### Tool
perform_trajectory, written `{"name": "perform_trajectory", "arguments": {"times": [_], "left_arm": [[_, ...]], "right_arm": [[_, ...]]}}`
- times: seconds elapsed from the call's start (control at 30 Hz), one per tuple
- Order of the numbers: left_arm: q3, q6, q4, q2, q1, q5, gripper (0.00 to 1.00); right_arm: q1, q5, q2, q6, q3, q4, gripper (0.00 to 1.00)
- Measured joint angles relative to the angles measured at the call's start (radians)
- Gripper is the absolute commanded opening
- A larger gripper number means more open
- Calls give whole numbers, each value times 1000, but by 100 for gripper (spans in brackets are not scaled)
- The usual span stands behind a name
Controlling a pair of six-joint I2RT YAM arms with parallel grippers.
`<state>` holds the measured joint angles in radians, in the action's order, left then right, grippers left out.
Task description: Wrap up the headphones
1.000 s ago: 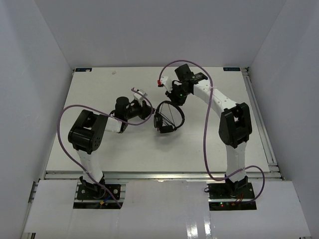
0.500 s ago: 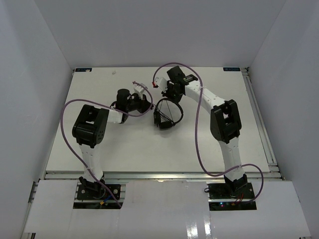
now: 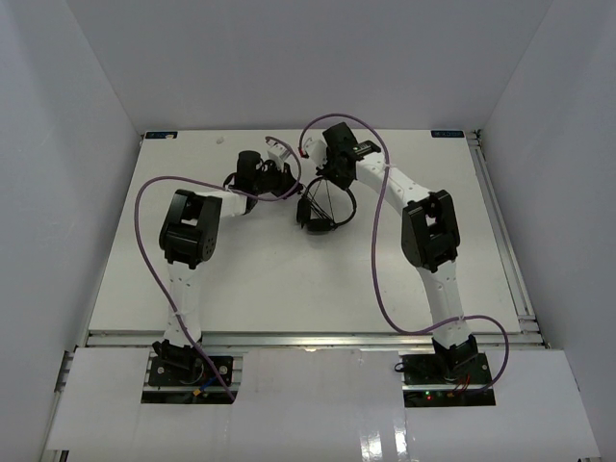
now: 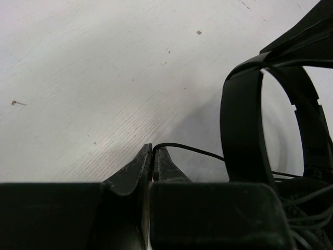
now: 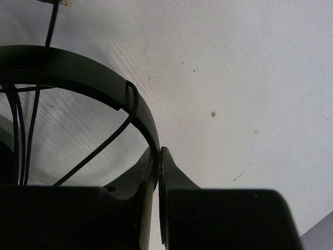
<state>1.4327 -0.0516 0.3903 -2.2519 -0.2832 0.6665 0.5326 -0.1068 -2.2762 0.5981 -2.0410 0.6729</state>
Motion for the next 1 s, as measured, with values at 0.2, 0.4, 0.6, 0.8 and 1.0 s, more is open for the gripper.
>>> {"name": "perform_trajectory", "arguments": {"times": [0.2, 0.4, 0.6, 0.8, 1.0], "left_arm": [[20, -54, -3, -32, 1, -4, 0], [24, -122, 17, -33, 0, -5, 9], [23, -172, 39, -33, 4, -39, 50], [28, -188, -4, -27, 6, -115, 80], [32, -171, -81, 31, 6, -185, 98]], "right_arm": [[-36, -3, -22, -36, -13, -1, 8], [-55, 14, -36, -69, -14, 2, 33], [-61, 67, -36, -78, -14, 15, 72], [-62, 93, -10, -89, 0, 29, 81], [-102, 154, 194, -118, 123, 35, 95]]}}
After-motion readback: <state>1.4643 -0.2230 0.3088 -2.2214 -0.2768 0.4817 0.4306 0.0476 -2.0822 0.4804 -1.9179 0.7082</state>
